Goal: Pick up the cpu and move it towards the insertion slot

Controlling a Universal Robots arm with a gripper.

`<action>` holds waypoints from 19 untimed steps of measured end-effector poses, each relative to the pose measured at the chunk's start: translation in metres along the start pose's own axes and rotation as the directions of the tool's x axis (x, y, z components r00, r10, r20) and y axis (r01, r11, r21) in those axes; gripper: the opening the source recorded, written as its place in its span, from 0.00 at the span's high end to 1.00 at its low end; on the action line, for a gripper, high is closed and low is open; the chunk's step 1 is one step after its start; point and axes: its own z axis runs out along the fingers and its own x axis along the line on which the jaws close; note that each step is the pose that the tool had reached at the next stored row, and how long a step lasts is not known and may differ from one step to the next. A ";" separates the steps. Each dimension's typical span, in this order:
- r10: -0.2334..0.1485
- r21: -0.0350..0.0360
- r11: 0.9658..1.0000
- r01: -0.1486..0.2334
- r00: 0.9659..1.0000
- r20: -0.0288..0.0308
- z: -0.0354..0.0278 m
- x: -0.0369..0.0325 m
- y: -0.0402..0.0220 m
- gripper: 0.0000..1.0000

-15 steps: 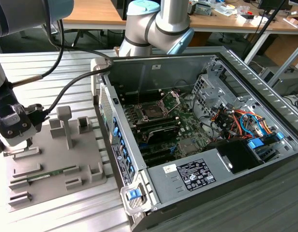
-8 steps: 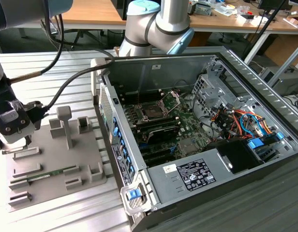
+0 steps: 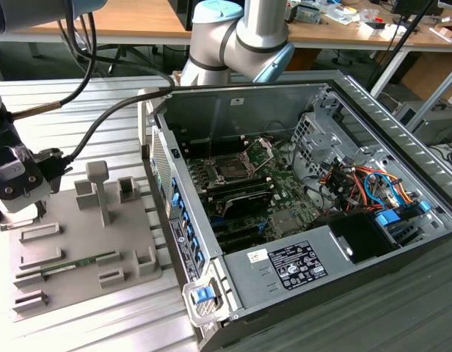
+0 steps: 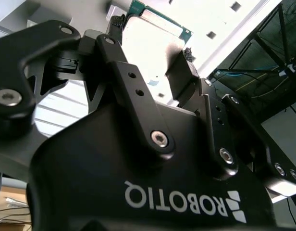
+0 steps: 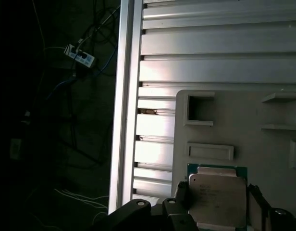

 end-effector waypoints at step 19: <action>0.000 0.000 1.000 0.000 1.000 0.000 -0.0188 -0.0001 0.0006 0.45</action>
